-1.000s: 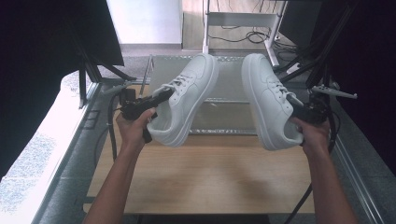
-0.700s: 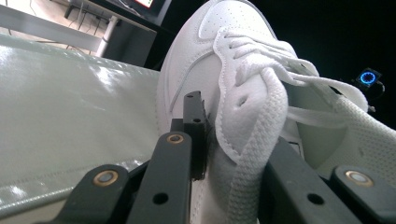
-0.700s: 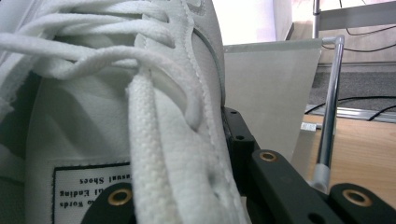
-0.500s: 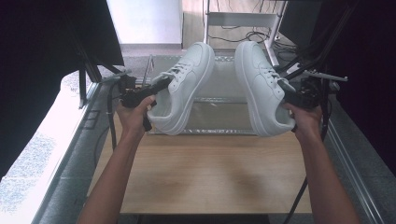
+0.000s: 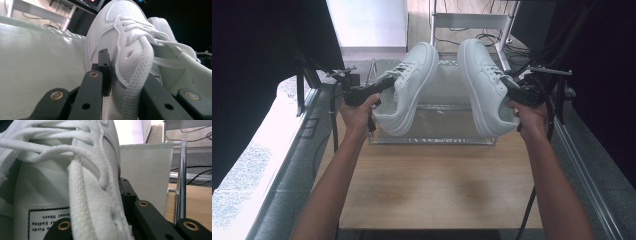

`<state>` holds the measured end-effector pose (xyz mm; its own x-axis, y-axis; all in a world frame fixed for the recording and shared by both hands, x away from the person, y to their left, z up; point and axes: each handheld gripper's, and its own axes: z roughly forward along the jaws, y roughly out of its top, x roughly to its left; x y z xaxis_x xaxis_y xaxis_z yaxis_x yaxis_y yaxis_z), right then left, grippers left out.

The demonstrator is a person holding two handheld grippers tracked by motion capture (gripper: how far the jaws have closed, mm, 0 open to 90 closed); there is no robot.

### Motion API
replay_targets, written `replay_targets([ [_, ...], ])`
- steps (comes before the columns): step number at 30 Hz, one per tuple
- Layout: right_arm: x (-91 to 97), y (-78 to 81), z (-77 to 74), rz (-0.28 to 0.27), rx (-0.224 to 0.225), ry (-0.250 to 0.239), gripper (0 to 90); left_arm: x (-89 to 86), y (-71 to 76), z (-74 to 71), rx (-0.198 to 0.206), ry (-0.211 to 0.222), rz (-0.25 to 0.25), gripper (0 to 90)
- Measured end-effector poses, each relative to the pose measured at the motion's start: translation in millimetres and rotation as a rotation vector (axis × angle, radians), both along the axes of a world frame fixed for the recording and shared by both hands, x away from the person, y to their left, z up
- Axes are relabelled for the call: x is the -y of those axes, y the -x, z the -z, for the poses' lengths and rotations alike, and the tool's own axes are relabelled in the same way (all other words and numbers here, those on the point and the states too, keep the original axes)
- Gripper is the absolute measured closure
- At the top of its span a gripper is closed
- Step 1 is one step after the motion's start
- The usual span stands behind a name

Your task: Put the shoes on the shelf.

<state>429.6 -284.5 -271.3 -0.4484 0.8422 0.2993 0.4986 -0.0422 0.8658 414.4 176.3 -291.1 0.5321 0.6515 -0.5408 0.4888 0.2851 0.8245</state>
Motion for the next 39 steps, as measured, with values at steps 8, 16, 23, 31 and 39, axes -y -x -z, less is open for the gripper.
replay_targets([
  [8, -10.9, -15.8, -9.2, 0.013, -0.020, 0.009, 86.5, 0.2, -12.1, -6.8, -0.014, -0.036, -0.038, 81.9],
  [16, -26.1, -33.8, -19.7, 0.027, -0.037, 0.037, 86.4, 5.5, -29.8, -14.6, -0.042, -0.064, -0.071, 81.9],
  [23, -40.1, -54.9, -25.9, 0.043, -0.056, 0.063, 86.5, 14.4, -48.9, -22.8, -0.055, -0.081, -0.095, 81.9],
  [31, -54.4, -80.3, -21.2, 0.073, -0.089, 0.101, 86.4, 23.6, -69.0, -25.2, -0.087, -0.100, -0.139, 81.9],
  [39, -68.3, -101.0, -8.7, 0.121, -0.141, 0.170, 85.8, 37.7, -84.4, -13.5, -0.151, -0.124, -0.180, 81.3],
])
